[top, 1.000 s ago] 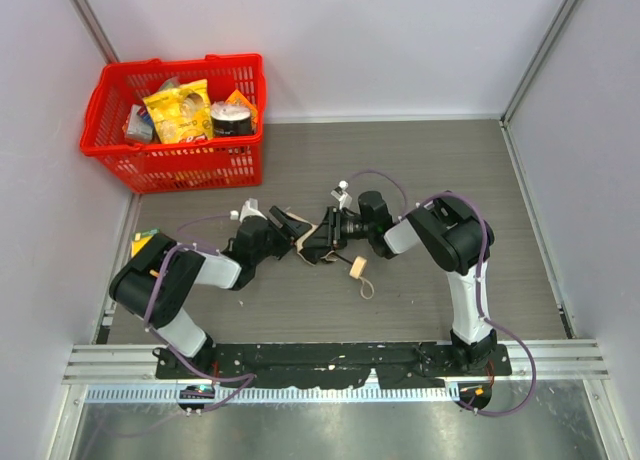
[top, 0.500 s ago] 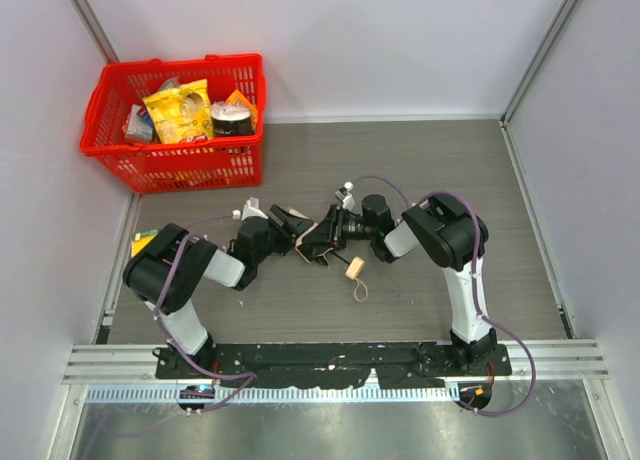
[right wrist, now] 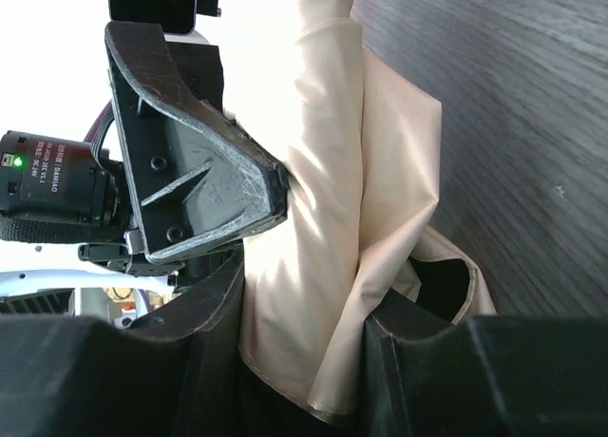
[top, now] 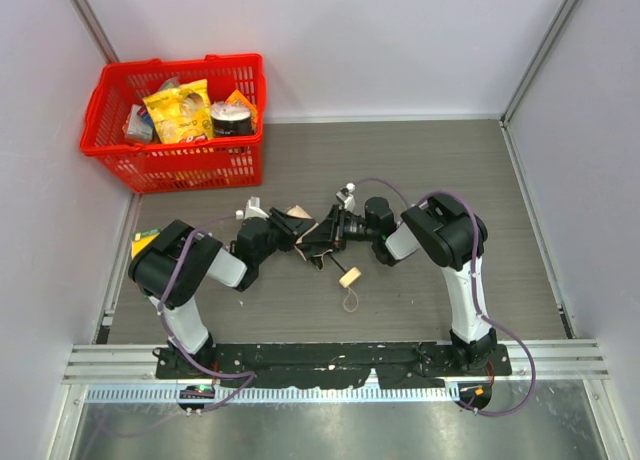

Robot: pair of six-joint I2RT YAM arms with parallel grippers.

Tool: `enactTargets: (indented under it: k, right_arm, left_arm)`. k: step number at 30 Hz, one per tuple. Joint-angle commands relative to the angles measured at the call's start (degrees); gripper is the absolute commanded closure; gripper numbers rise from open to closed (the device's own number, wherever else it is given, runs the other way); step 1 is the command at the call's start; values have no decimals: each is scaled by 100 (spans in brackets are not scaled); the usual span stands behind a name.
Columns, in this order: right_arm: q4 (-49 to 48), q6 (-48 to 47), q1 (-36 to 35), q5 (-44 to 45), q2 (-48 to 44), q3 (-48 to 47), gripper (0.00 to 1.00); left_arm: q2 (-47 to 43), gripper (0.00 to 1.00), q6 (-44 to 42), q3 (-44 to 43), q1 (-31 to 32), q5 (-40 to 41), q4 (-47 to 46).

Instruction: Put away the umbrella

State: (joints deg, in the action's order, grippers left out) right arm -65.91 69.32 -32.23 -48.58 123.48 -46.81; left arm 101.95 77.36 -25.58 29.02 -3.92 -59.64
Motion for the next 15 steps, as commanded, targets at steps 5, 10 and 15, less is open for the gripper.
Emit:
enactTargets:
  k: [5,10,15]
  right_arm:
    - [2069,-1892,-126,-295,-858,-3,53]
    - [6066,-4589,-126,1364,-1782,-679,28]
    - [7301,-5349,-178,2097,-2485,-979,23]
  left_arm:
    - [-527,100,-731,71,-63,665,444]
    - [-773,100,-872,211,-63,516,663]
    - [-975,100,-951,229,-63,419,1059]
